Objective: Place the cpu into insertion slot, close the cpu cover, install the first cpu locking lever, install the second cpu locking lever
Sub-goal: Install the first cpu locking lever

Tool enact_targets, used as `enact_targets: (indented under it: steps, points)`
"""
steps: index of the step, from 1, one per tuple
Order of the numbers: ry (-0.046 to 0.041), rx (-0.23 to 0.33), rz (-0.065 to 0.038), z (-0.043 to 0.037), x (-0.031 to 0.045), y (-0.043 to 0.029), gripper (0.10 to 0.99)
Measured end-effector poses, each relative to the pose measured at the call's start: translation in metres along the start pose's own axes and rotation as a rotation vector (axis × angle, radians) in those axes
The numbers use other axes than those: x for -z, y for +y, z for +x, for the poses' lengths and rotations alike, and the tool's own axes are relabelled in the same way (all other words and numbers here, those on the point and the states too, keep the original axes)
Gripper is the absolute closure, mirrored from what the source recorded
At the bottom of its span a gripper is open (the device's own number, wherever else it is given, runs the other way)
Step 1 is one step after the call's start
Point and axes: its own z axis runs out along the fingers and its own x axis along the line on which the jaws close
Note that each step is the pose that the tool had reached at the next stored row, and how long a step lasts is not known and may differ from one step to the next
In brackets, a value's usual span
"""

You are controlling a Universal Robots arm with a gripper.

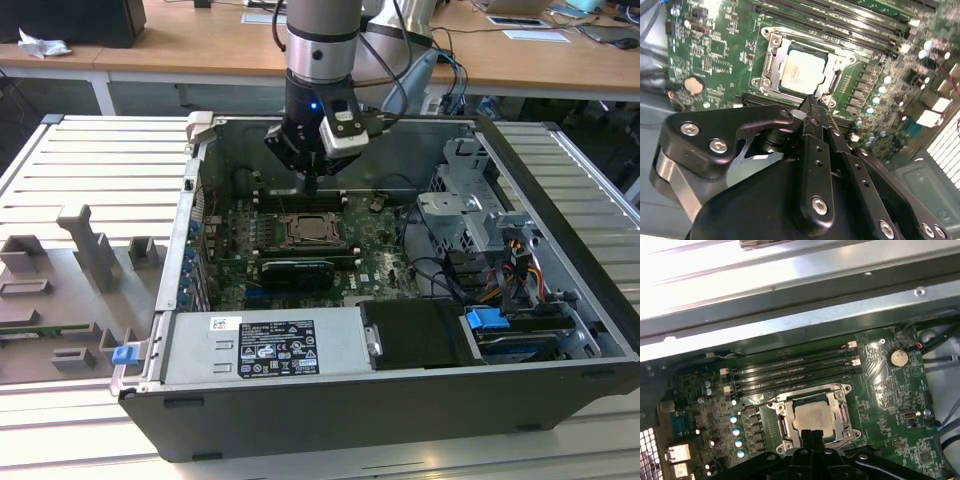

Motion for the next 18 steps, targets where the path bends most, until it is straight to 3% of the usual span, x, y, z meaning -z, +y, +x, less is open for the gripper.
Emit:
enact_targets:
  steps: [9, 10, 11, 12, 13, 18]
  points:
    - [0.0039, 0.164, 0.001, 0.0000, -0.0002, 0.0000, 0.980]
    - [0.0043, 0.174, -0.002, -0.0001, -0.0003, 0.0000, 0.980]
    - [0.0056, 0.179, -0.014, -0.0001, -0.0003, 0.0000, 0.980]
    - [0.0078, 0.180, -0.036, 0.0004, -0.0002, -0.0001, 0.980]
    - [0.0085, 0.180, -0.046, 0.0026, -0.0003, -0.0005, 0.980]
    - [0.0089, 0.187, -0.048, 0.0139, -0.0020, -0.0028, 0.980]
